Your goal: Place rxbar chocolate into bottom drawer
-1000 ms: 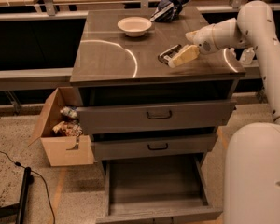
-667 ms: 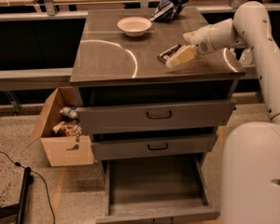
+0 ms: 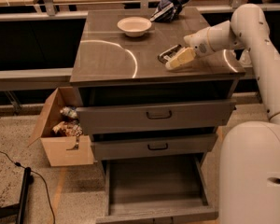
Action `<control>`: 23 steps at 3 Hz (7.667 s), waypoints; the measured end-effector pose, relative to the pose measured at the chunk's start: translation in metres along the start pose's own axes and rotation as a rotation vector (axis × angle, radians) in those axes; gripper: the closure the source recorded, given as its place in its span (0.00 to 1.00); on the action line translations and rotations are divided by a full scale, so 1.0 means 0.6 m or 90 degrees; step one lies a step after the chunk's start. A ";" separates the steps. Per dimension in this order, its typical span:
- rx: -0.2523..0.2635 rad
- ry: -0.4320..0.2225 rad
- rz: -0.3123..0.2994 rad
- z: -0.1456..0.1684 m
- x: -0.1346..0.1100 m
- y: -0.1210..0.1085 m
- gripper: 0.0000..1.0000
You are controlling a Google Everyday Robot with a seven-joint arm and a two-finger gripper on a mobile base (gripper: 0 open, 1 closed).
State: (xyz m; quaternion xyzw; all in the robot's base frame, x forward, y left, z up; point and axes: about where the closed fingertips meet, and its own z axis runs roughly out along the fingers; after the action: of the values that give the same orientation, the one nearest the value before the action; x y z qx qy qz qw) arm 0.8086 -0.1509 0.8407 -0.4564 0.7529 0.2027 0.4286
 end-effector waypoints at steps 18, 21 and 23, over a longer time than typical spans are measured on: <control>-0.106 0.119 -0.206 -0.161 0.304 0.434 1.00; -0.146 0.144 -0.122 0.092 0.558 0.514 1.00; -0.127 0.111 -0.109 0.155 0.687 0.480 1.00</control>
Offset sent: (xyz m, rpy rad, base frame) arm -0.0070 -0.0102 -0.0098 -0.0697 0.0521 -0.0183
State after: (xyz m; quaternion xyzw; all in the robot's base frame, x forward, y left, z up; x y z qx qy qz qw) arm 0.5145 -0.1536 0.4228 -0.5750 0.7220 0.1988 0.3296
